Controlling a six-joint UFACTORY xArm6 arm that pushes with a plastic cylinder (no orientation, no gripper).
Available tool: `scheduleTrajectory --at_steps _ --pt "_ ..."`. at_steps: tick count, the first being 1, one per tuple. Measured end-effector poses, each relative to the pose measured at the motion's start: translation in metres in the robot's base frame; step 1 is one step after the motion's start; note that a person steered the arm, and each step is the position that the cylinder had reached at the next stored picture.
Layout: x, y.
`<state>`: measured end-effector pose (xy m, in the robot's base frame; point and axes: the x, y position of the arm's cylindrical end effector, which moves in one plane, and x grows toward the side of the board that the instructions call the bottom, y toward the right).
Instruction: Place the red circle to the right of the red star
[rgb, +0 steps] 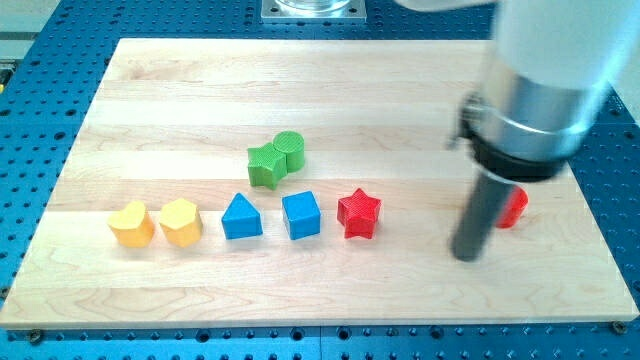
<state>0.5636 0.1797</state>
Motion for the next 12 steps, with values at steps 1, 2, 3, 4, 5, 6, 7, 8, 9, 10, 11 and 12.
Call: scheduleTrajectory --at_steps 1,2,3,4,5,6,7,8,9,10,11,12 --pt "0.003 0.083" --pt "-0.030 0.095" --pt "-0.034 0.095" --pt "-0.045 0.085" --pt "-0.045 0.056" --pt "-0.045 0.024" --pt "-0.062 0.047" --pt "-0.069 0.035" --pt "-0.069 0.005" --pt "-0.067 -0.012" --pt "-0.058 -0.029" --pt "-0.057 -0.034"
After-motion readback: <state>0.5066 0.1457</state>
